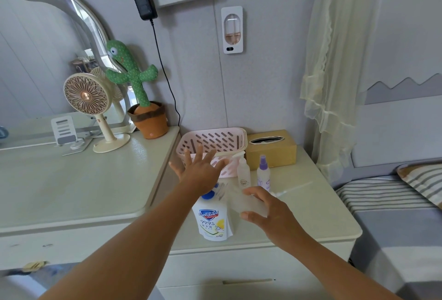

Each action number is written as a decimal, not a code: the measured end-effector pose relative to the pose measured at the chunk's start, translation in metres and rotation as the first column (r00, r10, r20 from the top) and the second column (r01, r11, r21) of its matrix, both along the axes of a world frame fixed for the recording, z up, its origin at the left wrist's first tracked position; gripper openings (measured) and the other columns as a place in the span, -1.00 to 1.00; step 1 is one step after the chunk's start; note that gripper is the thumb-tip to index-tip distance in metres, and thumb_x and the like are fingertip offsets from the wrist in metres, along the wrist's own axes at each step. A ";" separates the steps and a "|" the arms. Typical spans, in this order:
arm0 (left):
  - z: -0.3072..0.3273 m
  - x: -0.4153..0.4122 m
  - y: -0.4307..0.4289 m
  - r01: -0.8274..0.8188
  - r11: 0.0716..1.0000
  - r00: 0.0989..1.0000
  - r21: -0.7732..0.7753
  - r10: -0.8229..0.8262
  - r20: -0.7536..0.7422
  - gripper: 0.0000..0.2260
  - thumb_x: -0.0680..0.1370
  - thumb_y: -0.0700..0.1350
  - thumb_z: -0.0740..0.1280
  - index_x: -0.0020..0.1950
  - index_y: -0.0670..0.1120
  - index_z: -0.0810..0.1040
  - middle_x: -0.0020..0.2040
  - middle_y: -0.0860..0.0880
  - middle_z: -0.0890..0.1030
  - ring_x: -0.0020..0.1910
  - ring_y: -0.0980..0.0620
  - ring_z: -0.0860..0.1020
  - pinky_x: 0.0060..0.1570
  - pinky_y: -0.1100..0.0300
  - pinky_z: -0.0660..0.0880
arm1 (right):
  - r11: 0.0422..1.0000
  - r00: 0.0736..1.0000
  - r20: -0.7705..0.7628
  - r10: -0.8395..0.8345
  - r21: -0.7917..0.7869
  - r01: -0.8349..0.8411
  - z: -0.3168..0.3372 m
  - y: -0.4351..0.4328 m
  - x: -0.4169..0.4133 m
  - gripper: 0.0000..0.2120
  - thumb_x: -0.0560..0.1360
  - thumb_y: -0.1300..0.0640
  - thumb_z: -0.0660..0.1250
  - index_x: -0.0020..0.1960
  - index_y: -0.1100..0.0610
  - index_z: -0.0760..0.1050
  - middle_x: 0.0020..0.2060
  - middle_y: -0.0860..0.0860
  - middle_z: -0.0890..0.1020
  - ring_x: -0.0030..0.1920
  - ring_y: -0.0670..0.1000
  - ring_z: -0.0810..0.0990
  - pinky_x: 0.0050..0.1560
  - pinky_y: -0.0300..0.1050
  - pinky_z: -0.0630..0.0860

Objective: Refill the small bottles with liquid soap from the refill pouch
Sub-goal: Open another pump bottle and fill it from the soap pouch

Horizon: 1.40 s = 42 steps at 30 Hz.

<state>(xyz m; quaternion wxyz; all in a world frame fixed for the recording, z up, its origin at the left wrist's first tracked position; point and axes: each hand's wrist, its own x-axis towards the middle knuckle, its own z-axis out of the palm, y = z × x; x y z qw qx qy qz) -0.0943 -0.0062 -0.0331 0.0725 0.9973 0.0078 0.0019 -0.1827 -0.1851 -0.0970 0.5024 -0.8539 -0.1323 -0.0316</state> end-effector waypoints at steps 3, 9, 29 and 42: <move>-0.004 0.000 0.001 -0.014 1.000 1.000 -0.027 0.014 -0.022 -0.43 0.56 0.36 -0.15 0.54 0.23 -0.06 0.57 0.04 -0.21 0.52 -0.14 -0.31 0.29 -0.38 -0.37 | 1.000 1.000 -0.012 -0.001 0.004 0.001 -0.005 0.002 0.000 -0.65 0.47 -0.01 0.38 0.18 -0.18 0.33 0.14 -0.22 0.46 0.14 -0.20 0.42 -0.09 -0.48 0.39; 0.010 0.002 0.002 0.027 0.998 1.000 0.057 -0.027 -0.001 -0.44 0.57 0.35 -0.14 0.54 0.23 -0.07 0.56 0.04 -0.24 0.52 -0.13 -0.31 0.29 -0.41 -0.35 | 1.000 1.000 0.013 0.002 -0.004 -0.002 0.003 0.001 -0.002 -0.65 0.48 -0.03 0.37 0.17 -0.22 0.30 0.06 -0.34 0.42 0.10 -0.25 0.41 -0.09 -0.52 0.35; 0.013 -0.002 0.001 0.022 0.999 1.000 0.027 -0.021 -0.018 -0.45 0.57 0.33 -0.15 0.54 0.23 -0.04 0.57 0.05 -0.20 0.53 -0.12 -0.28 0.31 -0.40 -0.34 | 0.999 0.999 0.025 -0.028 0.016 0.027 0.003 0.003 -0.006 -0.61 0.48 -0.01 0.38 0.26 -0.11 0.35 0.11 -0.22 0.47 0.11 -0.18 0.44 -0.10 -0.55 0.37; 0.013 -0.005 0.002 0.035 0.998 0.999 0.053 -0.033 -0.031 -0.49 0.60 0.30 -0.13 0.54 0.23 -0.04 0.57 0.03 -0.19 0.53 -0.14 -0.26 0.29 -0.41 -0.34 | 1.000 1.000 0.021 -0.011 0.010 0.011 0.003 0.005 -0.008 -0.65 0.48 -0.02 0.37 0.19 -0.19 0.30 0.08 -0.30 0.41 0.08 -0.24 0.41 -0.13 -0.52 0.36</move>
